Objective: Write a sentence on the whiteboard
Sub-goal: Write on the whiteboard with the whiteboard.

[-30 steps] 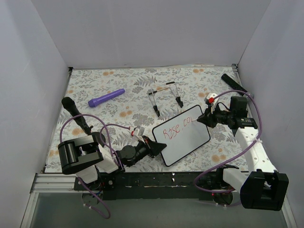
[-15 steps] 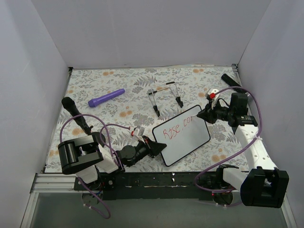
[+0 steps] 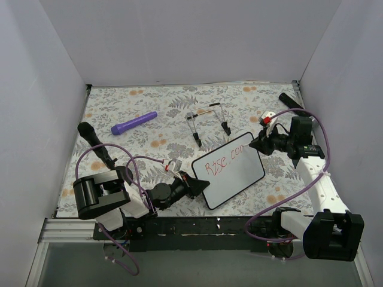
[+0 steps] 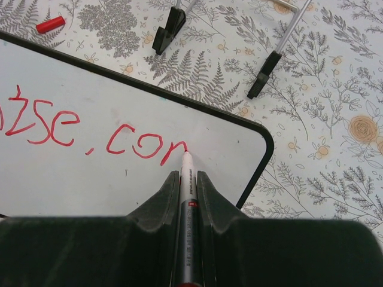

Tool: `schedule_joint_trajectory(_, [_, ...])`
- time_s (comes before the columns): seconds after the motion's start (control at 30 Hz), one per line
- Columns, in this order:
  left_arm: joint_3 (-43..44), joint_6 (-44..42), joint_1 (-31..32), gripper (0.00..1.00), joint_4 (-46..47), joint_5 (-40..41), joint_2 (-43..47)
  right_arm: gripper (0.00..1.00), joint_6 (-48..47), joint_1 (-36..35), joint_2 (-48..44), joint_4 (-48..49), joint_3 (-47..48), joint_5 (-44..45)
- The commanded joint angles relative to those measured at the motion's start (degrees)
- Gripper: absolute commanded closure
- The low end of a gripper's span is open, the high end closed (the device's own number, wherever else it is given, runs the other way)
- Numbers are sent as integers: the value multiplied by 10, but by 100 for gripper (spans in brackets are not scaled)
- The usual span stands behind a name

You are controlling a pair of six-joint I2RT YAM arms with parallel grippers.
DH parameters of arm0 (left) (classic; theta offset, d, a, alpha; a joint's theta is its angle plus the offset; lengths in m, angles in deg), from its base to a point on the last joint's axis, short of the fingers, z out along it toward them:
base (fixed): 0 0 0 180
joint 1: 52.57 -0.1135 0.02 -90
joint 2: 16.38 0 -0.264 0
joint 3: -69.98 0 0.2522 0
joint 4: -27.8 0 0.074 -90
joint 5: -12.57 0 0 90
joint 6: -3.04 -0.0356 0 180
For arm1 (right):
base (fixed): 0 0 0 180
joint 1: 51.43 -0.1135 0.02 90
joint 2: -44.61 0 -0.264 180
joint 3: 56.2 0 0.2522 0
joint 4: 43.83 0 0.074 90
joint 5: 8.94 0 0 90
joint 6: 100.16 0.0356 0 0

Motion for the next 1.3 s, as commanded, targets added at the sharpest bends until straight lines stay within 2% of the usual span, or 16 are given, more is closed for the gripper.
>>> schedule_joint_trajectory(0.0, [-12, -26, 5, 100, 94, -9, -4, 99, -41, 2, -12, -39, 10, 12])
schedule_joint_trajectory(0.23, [-12, -25, 5, 100, 94, -9, -4, 99, -63, 3, -22, -77, 7, 8])
schedule_joint_trajectory(0.53, [-13, -26, 5, 100, 93, -9, -3, 99, -33, 7, -54, -68, 57, -19])
schedule_joint_trajectory(0.73, [-15, -27, 5, 100, 96, -10, -3, 99, -23, 13, -62, -40, 18, -37])
schedule_joint_trajectory(1.27, [-19, -27, 5, 100, 100, -11, 0, 99, -49, 88, -47, -36, 17, -108])
